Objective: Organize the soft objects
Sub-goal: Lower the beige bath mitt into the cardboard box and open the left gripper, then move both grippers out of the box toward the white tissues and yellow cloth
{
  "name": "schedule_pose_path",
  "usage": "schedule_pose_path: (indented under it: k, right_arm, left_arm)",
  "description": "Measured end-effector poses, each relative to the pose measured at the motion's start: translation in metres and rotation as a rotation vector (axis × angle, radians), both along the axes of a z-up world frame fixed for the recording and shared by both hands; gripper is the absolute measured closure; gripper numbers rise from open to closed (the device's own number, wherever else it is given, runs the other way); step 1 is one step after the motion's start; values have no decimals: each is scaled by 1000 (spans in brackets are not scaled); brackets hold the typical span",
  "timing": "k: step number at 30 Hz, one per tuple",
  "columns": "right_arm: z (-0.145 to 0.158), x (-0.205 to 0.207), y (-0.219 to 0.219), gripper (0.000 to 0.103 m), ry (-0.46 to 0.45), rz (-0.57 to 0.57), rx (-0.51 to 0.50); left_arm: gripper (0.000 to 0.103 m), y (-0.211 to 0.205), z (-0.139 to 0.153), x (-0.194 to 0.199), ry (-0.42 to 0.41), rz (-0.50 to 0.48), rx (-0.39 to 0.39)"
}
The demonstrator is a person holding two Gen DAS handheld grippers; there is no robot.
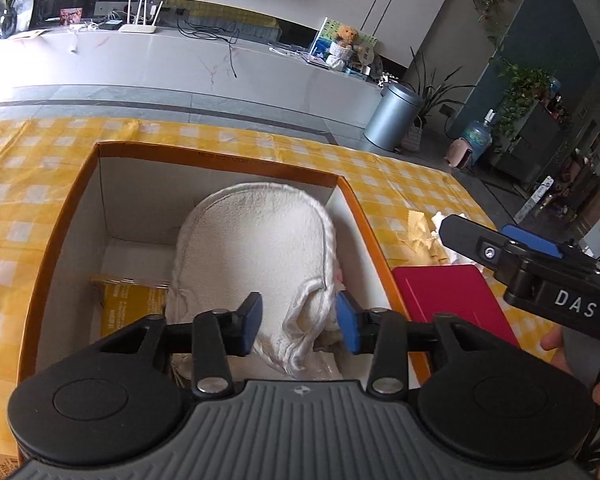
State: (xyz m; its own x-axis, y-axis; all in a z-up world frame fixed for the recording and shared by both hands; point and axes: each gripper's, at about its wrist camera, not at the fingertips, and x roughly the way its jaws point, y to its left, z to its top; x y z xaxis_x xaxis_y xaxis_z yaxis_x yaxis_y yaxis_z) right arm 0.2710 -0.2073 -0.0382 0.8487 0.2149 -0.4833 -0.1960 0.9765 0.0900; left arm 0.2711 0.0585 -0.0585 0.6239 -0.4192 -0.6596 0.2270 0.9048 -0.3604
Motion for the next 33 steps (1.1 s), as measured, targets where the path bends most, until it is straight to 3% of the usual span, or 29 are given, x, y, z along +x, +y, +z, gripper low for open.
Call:
schedule_pose_path:
  k: [1, 7, 11, 18, 33]
  right_arm:
    - [0, 0, 0, 7, 0, -1, -1]
    - [3, -2, -3, 7, -3, 2, 11]
    - [7, -5, -3, 7, -17, 3, 20]
    - [19, -13, -10, 7, -51, 3, 27]
    - [48, -34, -74, 7, -109, -101, 56]
  left_arm:
    - [31, 2, 3, -1, -10, -4, -15]
    - [18, 12, 31, -16, -133, 20, -32]
    - [16, 17, 47, -25, -209, 57, -28]
    - [16, 16, 62, -35, -271, 92, -17]
    - [16, -9, 74, -58, -331, 79, 106]
